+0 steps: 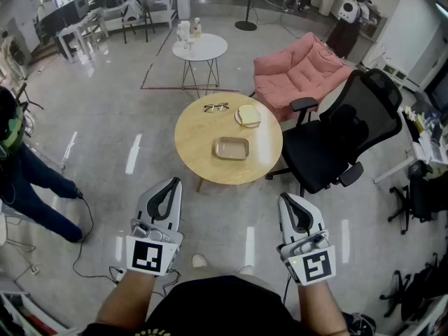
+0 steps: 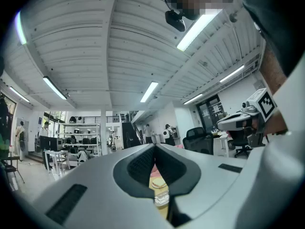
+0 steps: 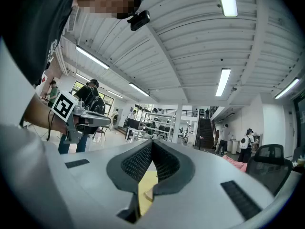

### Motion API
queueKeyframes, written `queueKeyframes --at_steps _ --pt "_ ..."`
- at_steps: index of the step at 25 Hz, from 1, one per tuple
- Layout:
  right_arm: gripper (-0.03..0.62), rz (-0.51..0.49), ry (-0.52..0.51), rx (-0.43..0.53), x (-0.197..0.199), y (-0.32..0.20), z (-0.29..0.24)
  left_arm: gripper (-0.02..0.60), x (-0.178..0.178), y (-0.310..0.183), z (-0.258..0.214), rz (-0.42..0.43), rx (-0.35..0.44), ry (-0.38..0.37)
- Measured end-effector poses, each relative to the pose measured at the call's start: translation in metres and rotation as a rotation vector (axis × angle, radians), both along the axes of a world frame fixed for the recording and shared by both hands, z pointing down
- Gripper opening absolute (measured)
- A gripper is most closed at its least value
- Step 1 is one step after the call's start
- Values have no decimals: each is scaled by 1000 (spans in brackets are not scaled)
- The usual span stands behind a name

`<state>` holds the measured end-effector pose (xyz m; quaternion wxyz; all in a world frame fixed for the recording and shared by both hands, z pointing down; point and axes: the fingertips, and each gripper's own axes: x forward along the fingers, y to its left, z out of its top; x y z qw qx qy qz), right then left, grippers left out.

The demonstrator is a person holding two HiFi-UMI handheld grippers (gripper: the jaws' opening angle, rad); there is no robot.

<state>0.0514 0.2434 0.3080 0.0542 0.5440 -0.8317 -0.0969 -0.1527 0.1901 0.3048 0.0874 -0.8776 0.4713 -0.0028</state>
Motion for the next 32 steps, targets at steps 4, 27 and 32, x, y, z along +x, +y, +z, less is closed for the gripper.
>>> queueKeyframes --at_steps 4,27,32 --pt "14 -20 -10 -54 -7 2 9 17 0 1 -4 14 8 8" --pt "15 54 -38 -58 -65 -6 2 17 -51 -21 1 90 8 51" --pt "15 53 -26 -79 -72 -6 5 17 -60 -29 6 85 -9 76"
